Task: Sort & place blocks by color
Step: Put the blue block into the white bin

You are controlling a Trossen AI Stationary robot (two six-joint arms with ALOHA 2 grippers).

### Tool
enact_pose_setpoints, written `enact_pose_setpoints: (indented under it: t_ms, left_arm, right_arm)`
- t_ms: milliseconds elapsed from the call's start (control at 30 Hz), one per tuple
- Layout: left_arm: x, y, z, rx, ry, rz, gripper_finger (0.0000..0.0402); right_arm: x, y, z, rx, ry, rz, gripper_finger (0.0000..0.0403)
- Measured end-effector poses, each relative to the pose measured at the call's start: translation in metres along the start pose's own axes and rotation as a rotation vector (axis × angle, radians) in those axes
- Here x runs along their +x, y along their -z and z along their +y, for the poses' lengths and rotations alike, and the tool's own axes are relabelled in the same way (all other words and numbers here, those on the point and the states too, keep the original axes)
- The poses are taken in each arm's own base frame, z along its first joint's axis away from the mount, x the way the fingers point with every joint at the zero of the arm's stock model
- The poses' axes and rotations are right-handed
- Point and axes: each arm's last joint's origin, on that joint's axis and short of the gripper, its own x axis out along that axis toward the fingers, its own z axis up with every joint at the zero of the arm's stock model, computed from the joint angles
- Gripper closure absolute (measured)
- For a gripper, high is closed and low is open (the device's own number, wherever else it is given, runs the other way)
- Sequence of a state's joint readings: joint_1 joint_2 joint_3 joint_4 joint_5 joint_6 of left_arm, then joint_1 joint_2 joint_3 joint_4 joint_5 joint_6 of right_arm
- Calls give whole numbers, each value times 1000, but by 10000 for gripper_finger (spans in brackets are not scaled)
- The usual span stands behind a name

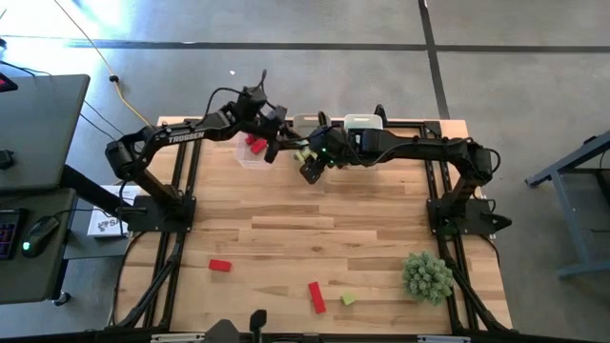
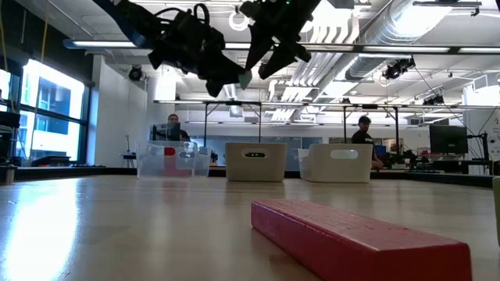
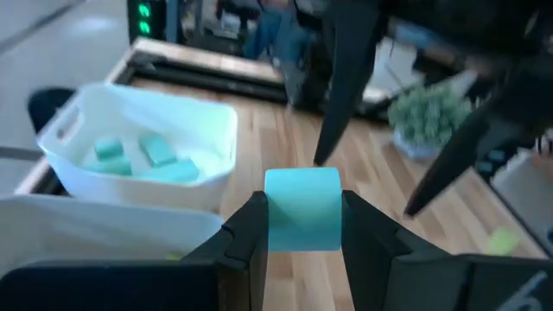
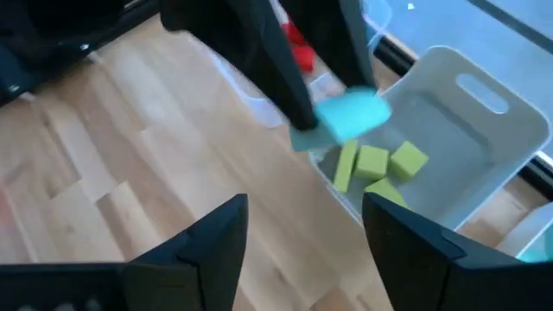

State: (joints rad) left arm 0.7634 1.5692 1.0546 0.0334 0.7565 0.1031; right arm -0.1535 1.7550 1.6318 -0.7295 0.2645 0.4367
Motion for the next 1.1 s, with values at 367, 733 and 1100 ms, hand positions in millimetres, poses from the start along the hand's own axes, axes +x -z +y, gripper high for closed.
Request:
enact_pose_setpoints:
  t_ms: [367, 733, 1100]
  left_arm:
    - [-17, -17, 17, -116, -30, -168, 314]
    - [-38, -45, 25, -237, -15, -432, 314]
    - [-55, -57, 31, -395, -36, -614, 314]
  right_arm:
    - [3, -6, -13, -97, 62, -18, 148]
    - [-11, -31, -24, -312, 154, -116, 148]
    - [-38, -64, -20, -427, 225, -314, 148]
